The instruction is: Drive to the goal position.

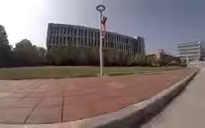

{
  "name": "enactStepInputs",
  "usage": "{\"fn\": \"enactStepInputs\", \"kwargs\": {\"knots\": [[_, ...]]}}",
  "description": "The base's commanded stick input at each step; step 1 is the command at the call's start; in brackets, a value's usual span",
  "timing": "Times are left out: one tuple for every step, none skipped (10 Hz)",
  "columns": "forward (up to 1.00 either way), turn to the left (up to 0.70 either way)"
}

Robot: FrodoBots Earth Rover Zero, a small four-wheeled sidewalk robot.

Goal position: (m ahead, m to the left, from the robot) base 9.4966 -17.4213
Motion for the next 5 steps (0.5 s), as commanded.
{"fn": "enactStepInputs", "kwargs": {"knots": [[-1.0,0.41],[-1.0,0.41],[-1.0,0.41],[-1.0,0.41],[-0.97,0.4]]}}
